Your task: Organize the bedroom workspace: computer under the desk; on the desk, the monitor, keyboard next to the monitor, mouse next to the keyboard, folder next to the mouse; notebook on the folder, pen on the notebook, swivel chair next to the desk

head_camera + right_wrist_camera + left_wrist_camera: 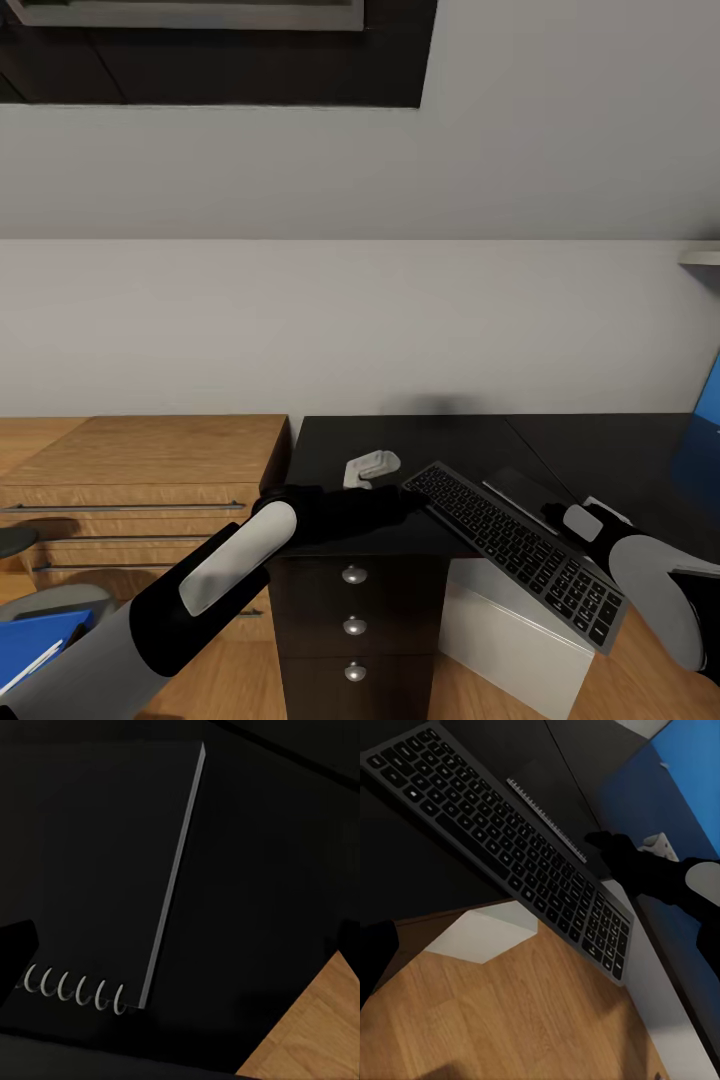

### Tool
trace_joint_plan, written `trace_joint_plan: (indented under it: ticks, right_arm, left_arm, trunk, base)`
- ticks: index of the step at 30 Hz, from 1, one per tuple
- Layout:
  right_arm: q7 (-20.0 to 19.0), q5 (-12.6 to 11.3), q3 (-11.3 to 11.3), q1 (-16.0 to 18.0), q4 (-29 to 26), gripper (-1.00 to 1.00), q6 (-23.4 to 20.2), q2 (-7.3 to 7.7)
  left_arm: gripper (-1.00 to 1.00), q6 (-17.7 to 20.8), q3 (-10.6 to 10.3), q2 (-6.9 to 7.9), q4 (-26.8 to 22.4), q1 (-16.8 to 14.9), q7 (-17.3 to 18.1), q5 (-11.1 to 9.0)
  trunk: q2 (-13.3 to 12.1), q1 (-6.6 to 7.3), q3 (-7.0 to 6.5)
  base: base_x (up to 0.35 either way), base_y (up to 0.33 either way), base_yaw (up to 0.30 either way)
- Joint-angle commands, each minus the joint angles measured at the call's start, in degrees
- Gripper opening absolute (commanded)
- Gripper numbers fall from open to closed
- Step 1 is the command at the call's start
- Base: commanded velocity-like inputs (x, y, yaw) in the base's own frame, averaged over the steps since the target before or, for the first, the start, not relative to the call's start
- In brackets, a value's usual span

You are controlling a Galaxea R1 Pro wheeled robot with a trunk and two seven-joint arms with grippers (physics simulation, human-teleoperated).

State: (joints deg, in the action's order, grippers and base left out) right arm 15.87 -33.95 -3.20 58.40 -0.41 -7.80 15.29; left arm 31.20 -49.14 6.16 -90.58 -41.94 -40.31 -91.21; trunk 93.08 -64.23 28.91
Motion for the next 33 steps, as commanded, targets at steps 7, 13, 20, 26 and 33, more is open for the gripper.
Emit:
trace_joint_plan:
  ticks: [7, 13, 20, 26, 33]
  right_arm:
    - [0.2, 0.3, -0.3, 0.0, -0.1, 1.0, -0.3, 0.0]
    - [0.2, 0.3, -0.3, 0.0, -0.1, 1.0, -0.3, 0.0]
    - [0.2, 0.3, -0.3, 0.0, -0.1, 1.0, -0.3, 0.0]
    - [0.2, 0.3, -0.3, 0.0, 0.0, 1.0, -0.3, 0.0]
    - [0.2, 0.3, -0.3, 0.0, -0.1, 1.0, -0.2, 0.0]
  left_arm:
    - [1.0, -0.1, 0.0, 0.13, 0.0, -0.1, -0.2, -0.5]
    - [1.0, -0.1, -0.1, 0.19, 0.0, -0.1, -0.2, -0.5]
    - [1.0, 0.0, -0.2, 0.2, 0.0, 0.0, -0.2, -0.5]
    - [1.0, 0.0, -0.2, 0.17, 0.0, -0.1, -0.1, -0.5]
    - [1.0, 0.0, -0.4, 0.17, 0.0, -0.1, -0.2, -0.5]
  trunk:
    - [0.0, 0.0, 0.07]
    - [0.0, 0.0, 0.07]
    - [0.0, 0.0, 0.07]
    - [0.0, 0.0, 0.07]
    - [0.0, 0.0, 0.07]
  base:
    - [0.0, 0.0, 0.0]
    - [-0.001, 0.0, 0.0]
    - [-0.128, 0.0, 0.0]
    - [-0.23, 0.0, 0.0]
    - [-0.056, 0.0, 0.0]
